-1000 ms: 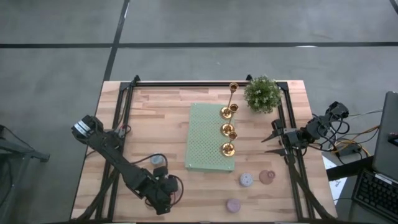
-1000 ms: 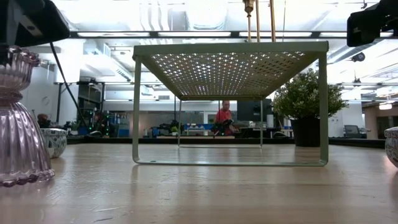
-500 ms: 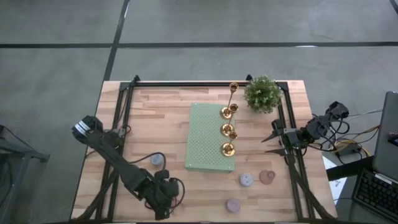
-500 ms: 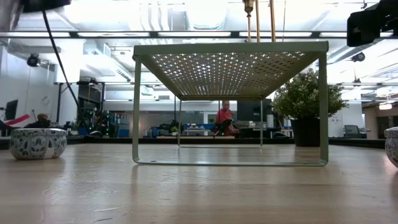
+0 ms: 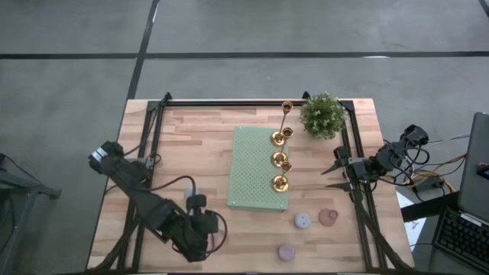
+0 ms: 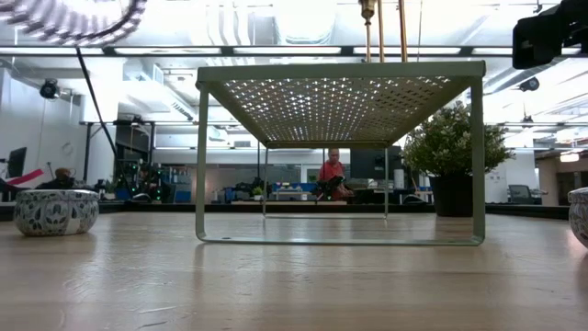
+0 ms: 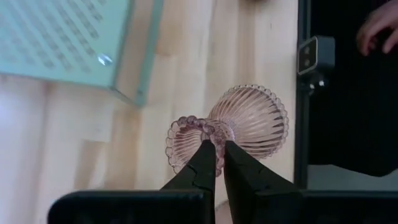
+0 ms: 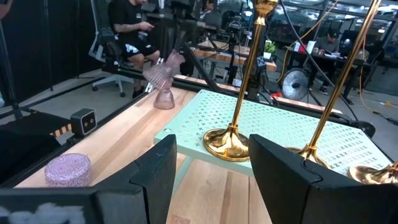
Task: Pick & Place candle stick holders
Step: Put the middle purple vase on the shelf
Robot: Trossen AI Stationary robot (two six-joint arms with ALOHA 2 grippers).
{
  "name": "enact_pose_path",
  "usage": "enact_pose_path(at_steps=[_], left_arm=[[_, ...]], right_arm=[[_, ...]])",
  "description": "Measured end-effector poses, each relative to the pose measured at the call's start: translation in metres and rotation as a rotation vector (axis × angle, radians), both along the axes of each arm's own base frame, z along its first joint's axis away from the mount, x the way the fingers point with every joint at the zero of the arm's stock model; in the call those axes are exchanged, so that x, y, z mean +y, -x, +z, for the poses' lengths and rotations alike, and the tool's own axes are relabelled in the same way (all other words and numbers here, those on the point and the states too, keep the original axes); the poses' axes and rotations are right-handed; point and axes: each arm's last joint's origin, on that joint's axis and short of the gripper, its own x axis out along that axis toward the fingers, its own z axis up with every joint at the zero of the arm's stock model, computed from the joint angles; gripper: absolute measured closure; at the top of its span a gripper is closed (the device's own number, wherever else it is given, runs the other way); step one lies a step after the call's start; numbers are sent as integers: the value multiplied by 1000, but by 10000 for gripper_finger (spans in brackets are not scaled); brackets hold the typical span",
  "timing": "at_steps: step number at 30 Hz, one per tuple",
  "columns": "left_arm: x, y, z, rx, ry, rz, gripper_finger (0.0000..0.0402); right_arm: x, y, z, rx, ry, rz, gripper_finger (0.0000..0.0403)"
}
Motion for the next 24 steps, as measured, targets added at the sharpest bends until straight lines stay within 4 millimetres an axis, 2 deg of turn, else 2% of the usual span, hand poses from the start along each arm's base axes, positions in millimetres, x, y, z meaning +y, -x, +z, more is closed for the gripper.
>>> enact_pose_path(at_steps=[6,13,24], left_arm=[[17,-8,21,-39,-72,-39,383],[50,-26,39,-98,-241,-67,383],[134,-57,53,-80,-445,-9,383]], right_arm=[[0,0,0,0,0,0,209],[0,0,0,0,0,0,209],[0,0,0,0,0,0,209]])
